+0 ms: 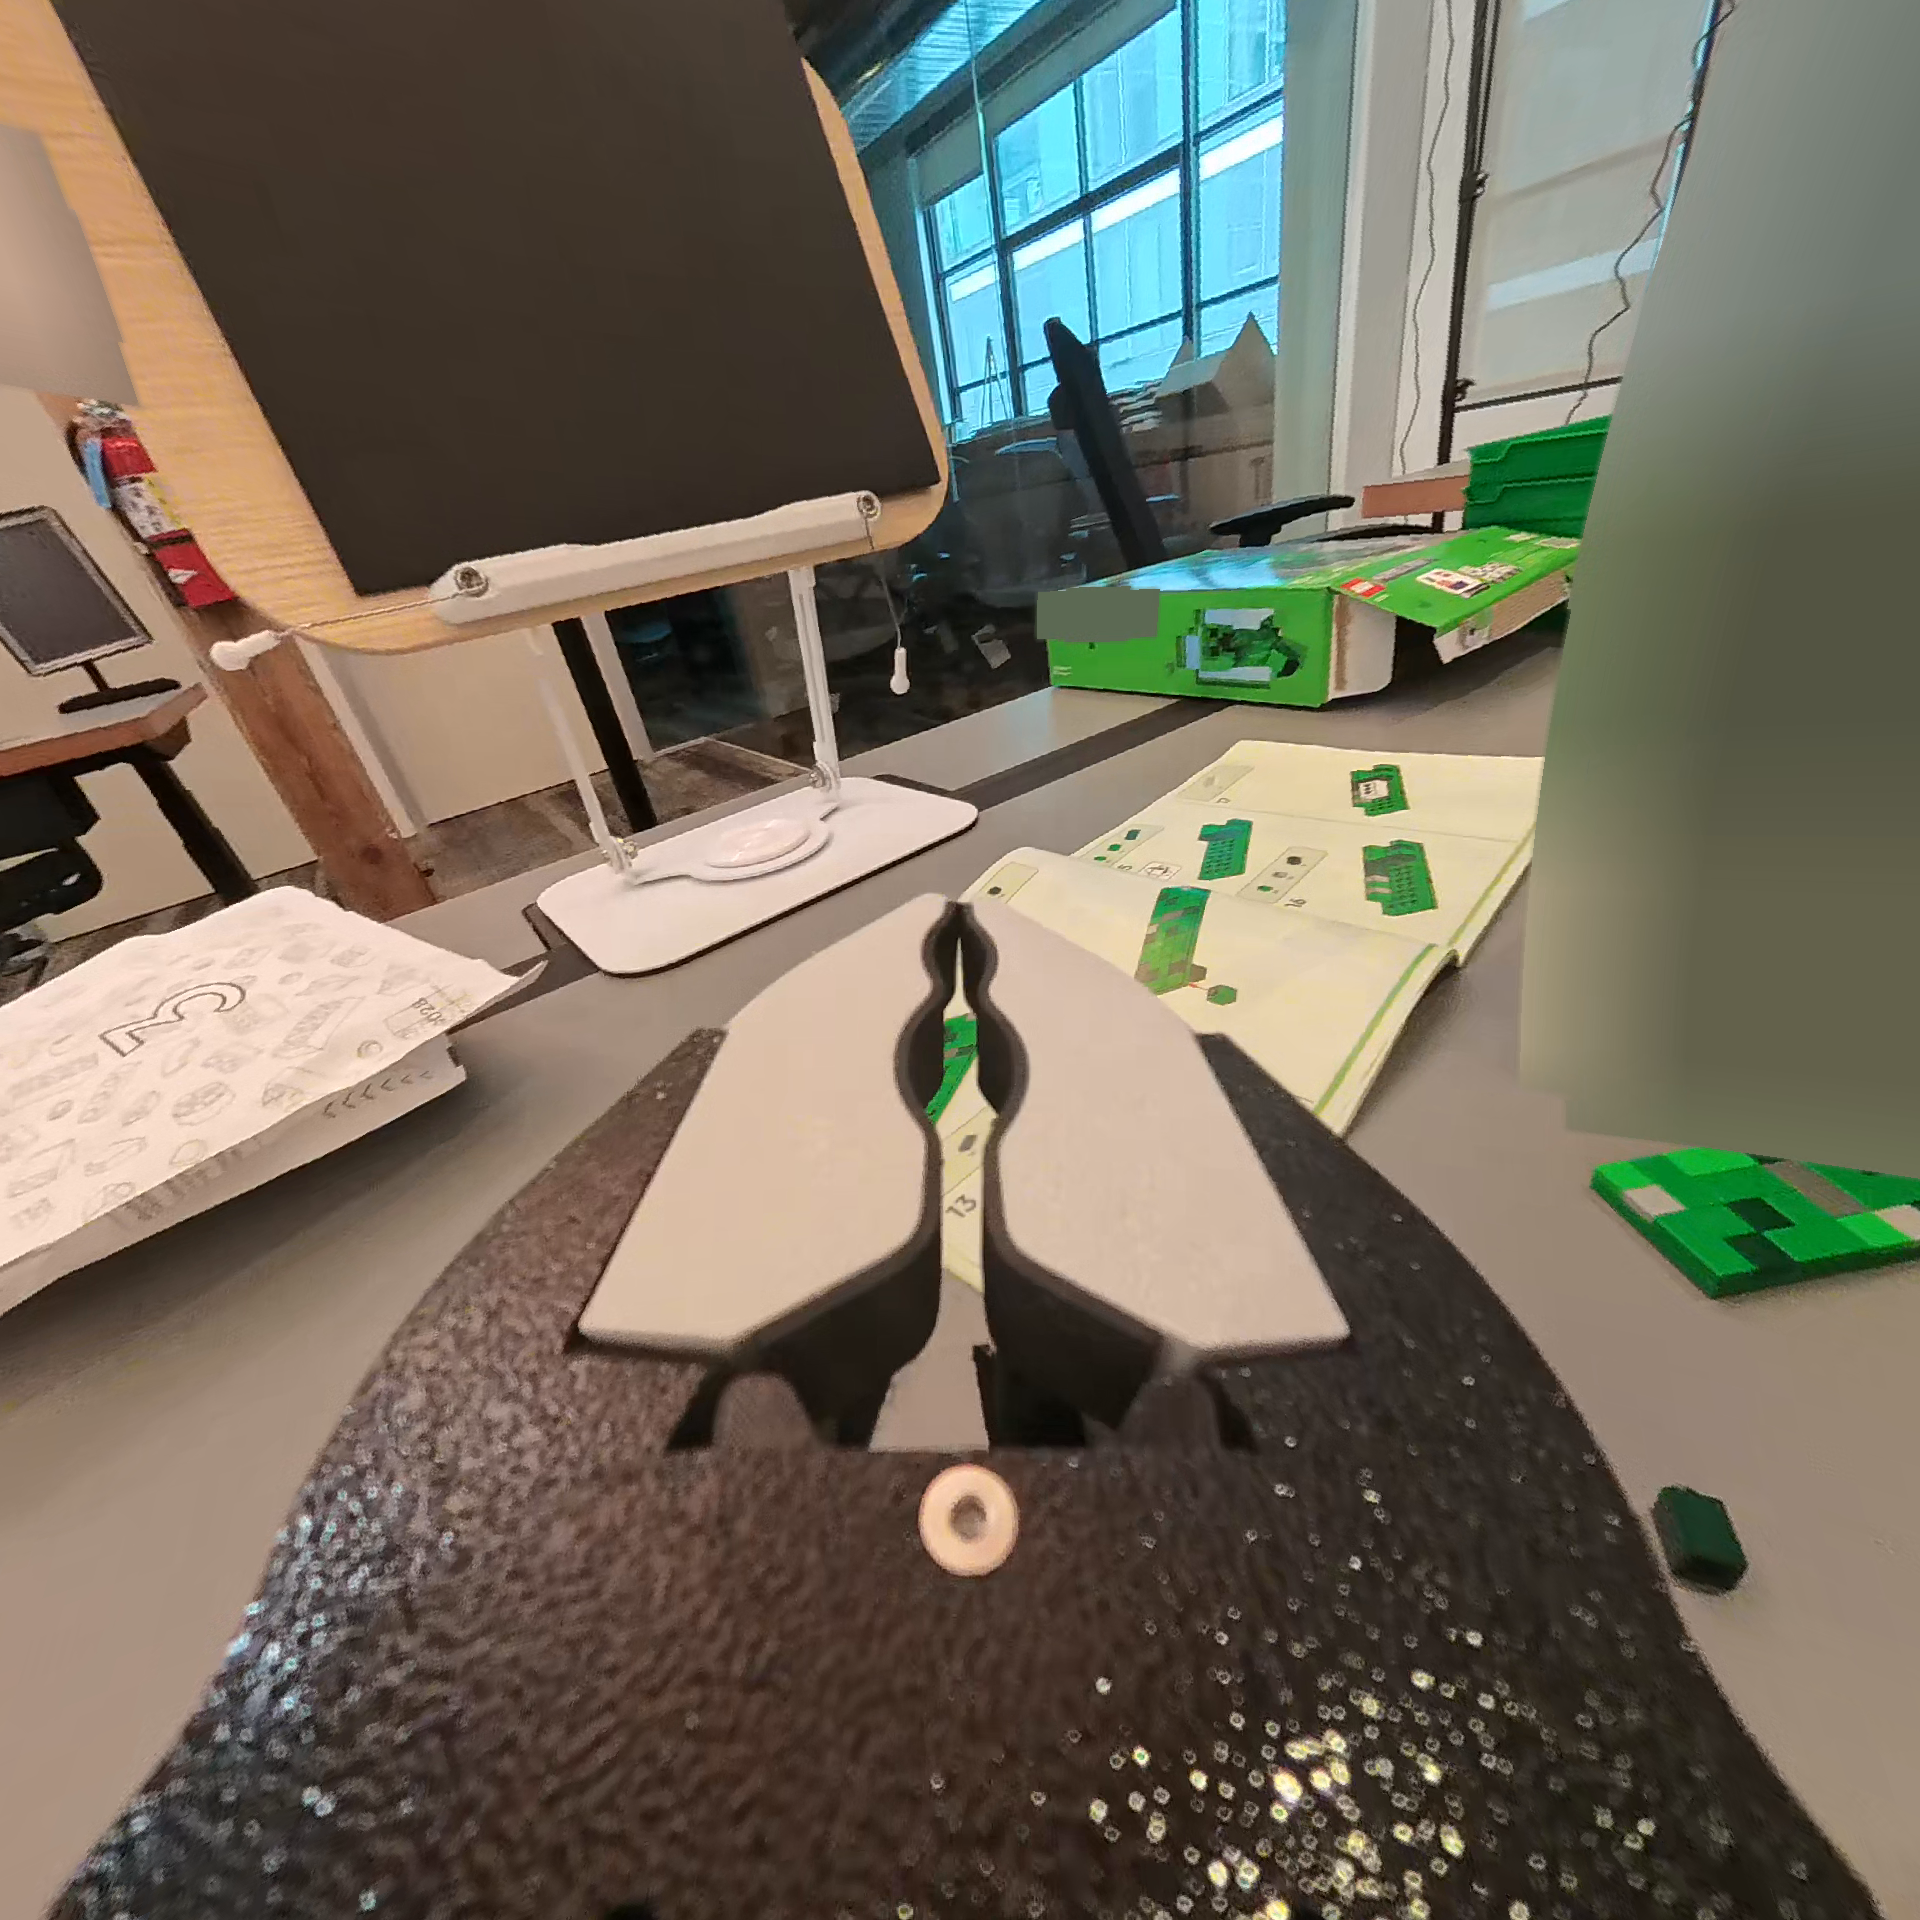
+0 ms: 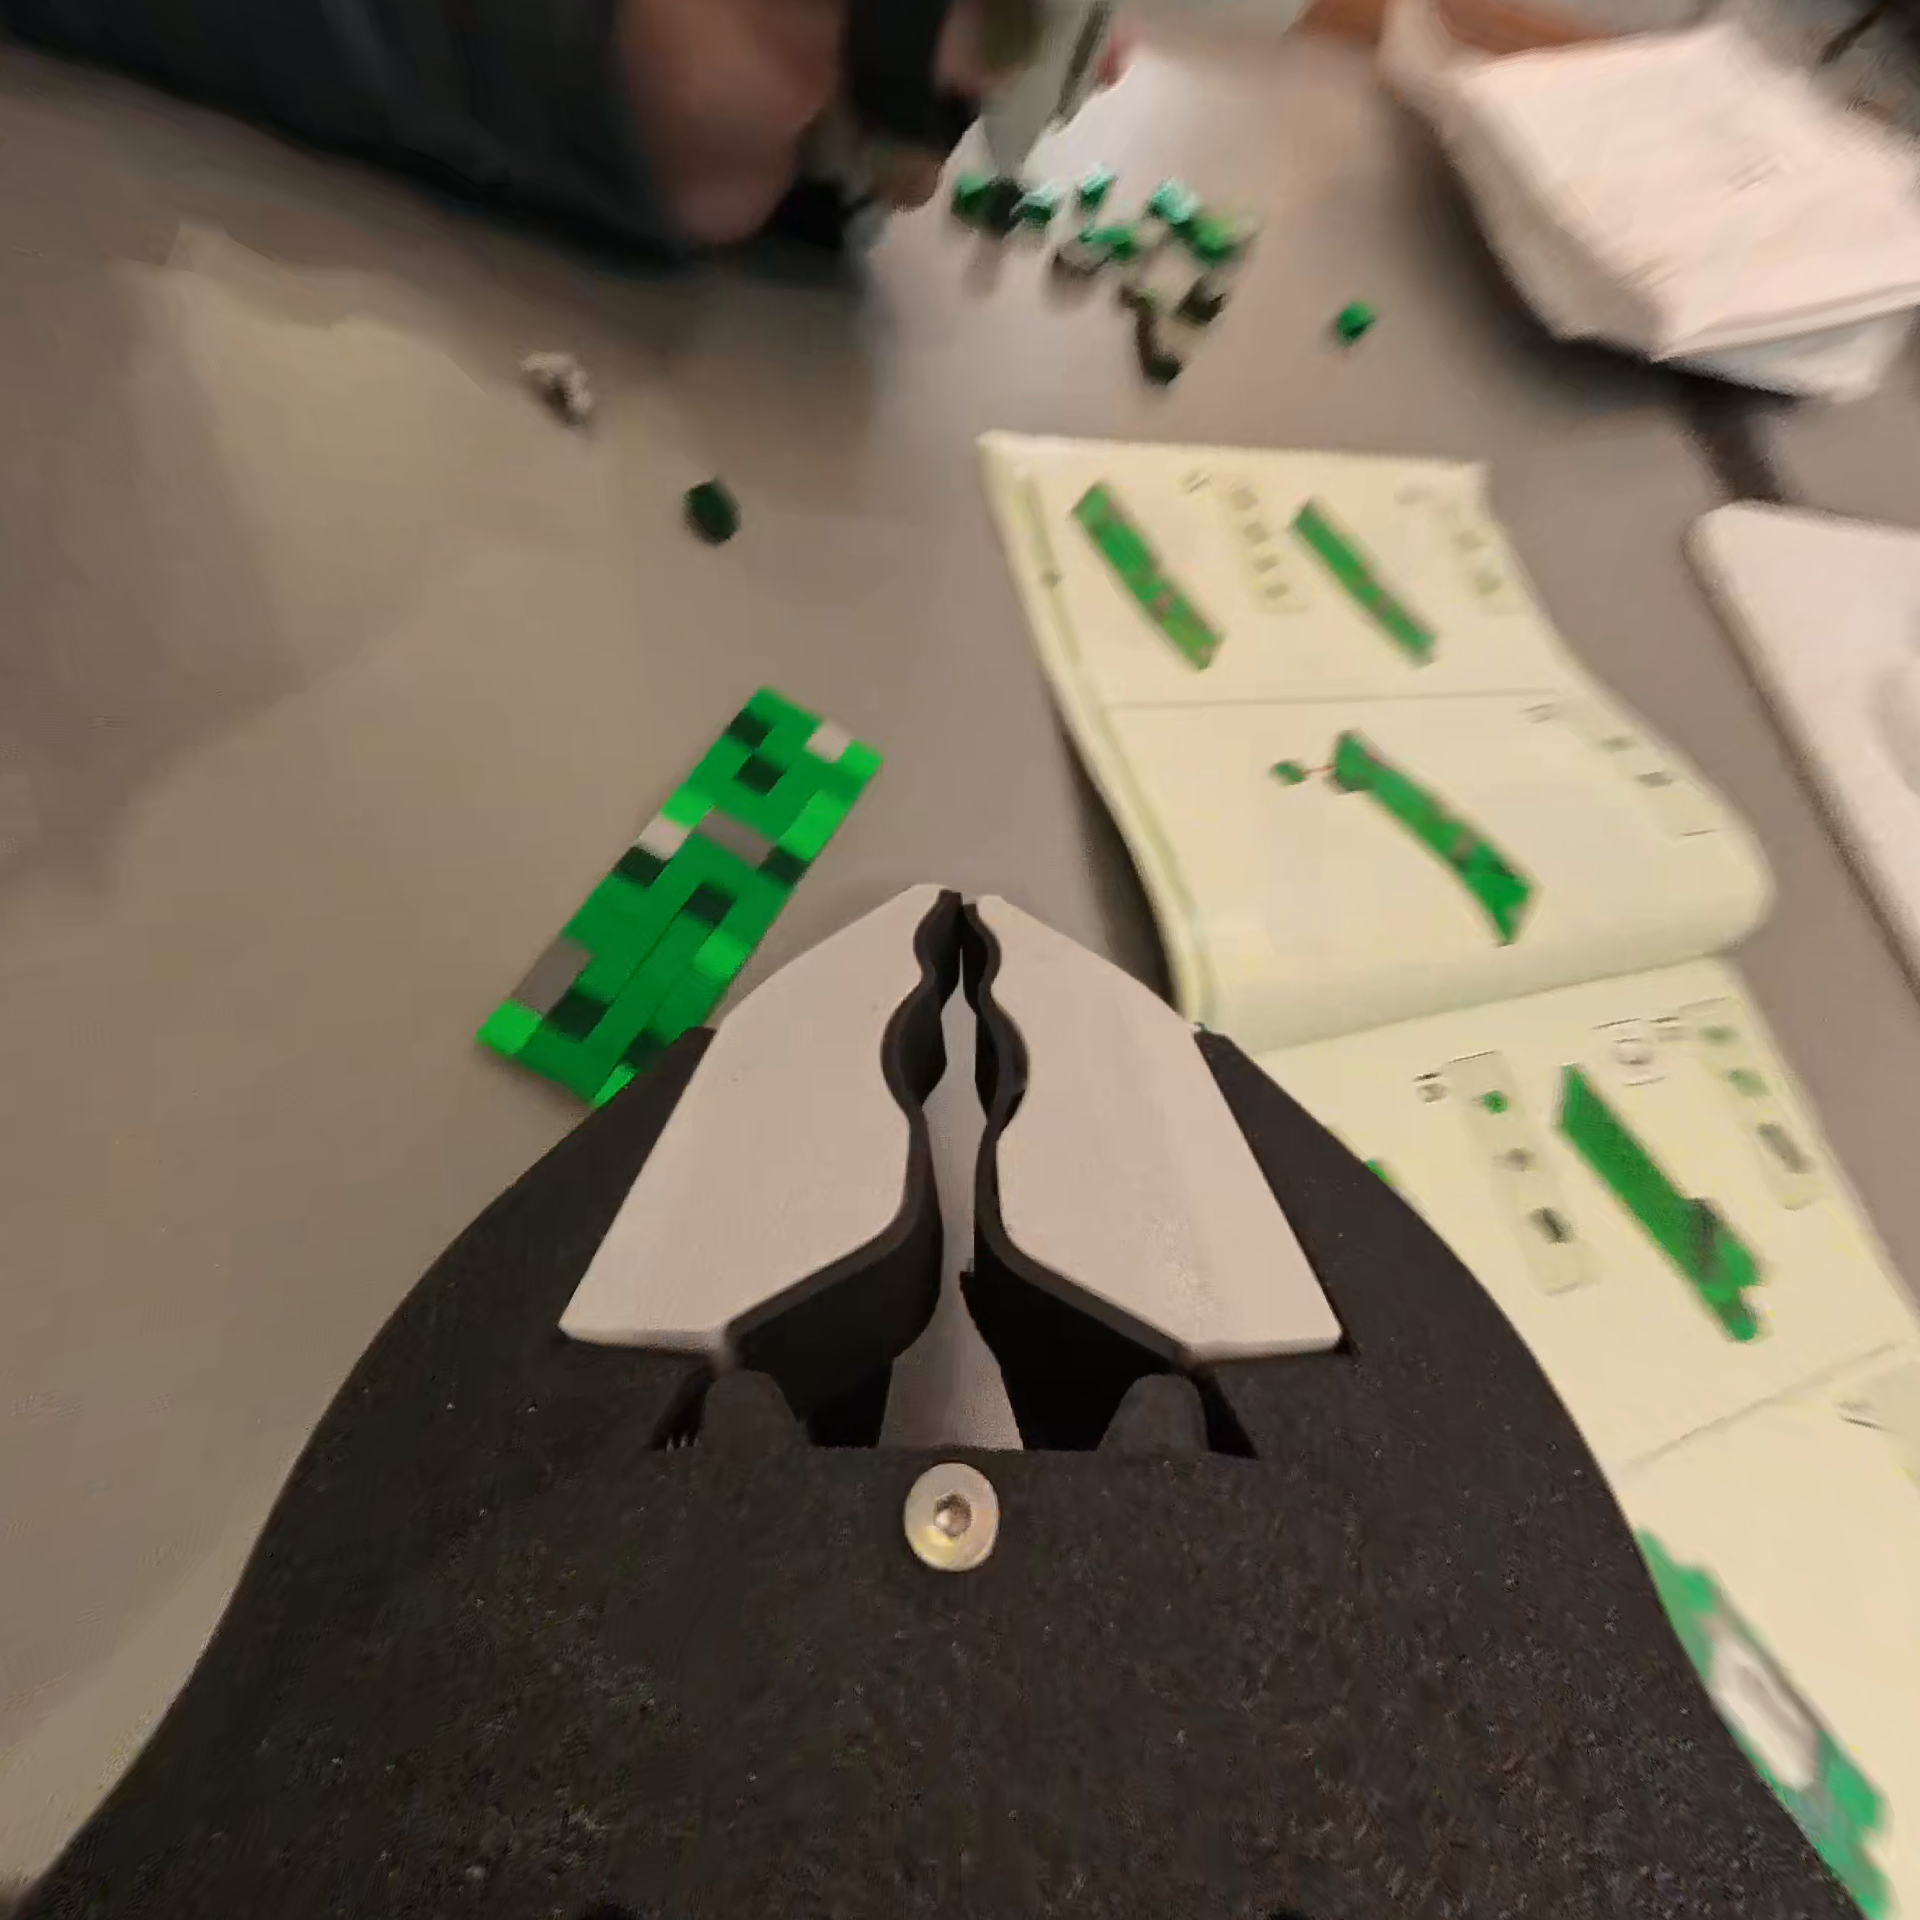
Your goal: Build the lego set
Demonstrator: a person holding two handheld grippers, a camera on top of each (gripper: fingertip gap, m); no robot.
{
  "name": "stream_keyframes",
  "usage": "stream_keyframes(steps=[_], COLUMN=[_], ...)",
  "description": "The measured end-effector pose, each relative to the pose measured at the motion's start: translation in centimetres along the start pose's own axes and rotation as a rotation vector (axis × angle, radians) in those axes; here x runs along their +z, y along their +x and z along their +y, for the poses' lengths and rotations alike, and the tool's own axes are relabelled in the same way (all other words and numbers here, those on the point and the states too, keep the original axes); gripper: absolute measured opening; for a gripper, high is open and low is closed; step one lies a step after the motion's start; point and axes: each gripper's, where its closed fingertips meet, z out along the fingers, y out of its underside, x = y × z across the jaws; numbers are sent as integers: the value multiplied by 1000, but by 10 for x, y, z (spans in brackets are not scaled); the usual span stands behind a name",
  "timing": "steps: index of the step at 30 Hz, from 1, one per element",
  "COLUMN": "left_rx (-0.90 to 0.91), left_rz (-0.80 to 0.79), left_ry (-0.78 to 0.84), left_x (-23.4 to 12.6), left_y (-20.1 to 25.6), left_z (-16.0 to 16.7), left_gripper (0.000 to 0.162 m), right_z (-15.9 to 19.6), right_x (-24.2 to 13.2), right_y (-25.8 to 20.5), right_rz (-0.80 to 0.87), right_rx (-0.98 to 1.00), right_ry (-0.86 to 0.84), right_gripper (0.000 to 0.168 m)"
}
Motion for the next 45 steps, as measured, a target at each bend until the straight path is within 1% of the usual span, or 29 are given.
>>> stream_keyframes(steps=[3, 6, 17, 22, 25, 27, 29, 30, 32, 33, 34, 35, 37, 39, 41, 42, 43, 45], left_rx=[6, -2, -23, 11, 81, 142, 151, 130, 46, -1, -49, -94, -180, -294, -382, -390, -372, -285], left_rz=[18, 24, 28, -71, -194, -329, -436, -469, -495, -483, -459, -435, -359, -260, -151, -126, -113, -100], left_ry=[6, 20, 31, 5, 10, 19, 13, -2, -56, -86, -123, -165, -251, -326, -382, -440, -526, -689], left_x=[0, -1, -2, -8, -24, -46, -70, -79, -90, -92, -91, -90, -83, -71, -51, -42, -34, -21], left_y=[3, 3, 1, -19, -47, -77, -104, -116, -135, -140, -143, -145, -140, -127, -112, -108, -107, -111], left_z=[-1, -2, -3, -3, -16, -30, -34, -31, -17, -9, 0, 10, 29, 45, 51, 57, 65, 84], left_gripper=[0, 0, 0, 0, 0, 0, 0, 0, 0, 0, 0, 0, 0, 0, 2, 24, 35, 47], right_z=[14, 22, 18, 3, -14, -30, -49, -58, -68, -66, -61, -55, -48, -50, -52, -51, -49, -50], right_x=[1, 3, 8, 23, 31, 27, 18, 11, -5, -13, -19, -19, -12, -6, -3, -2, -2, -4], right_y=[-22, -35, -56, -73, -90, -79, -49, -30, 12, 30, 43, 50, 55, 54, 51, 51, 52, 53], right_rz=[-157, -242, -329, -376, -422, -346, -166, -44, 260, 406, 536, 619, 682, 689, 664, 658, 652, 644], right_rx=[52, 73, 36, -3, -50, -67, -64, -52, 7, 35, 47, 27, -32, -64, -77, -69, -57, -37], right_ry=[-72, -114, -161, -135, -65, 39, 200, 290, 438, 477, 485, 454, 354, 339, 344, 341, 342, 363], right_gripper=[0, 0, 0, 0, 0, 0, 0, 0, 0, 0, 0, 0, 0, 0, 0, 0, 0, 0])
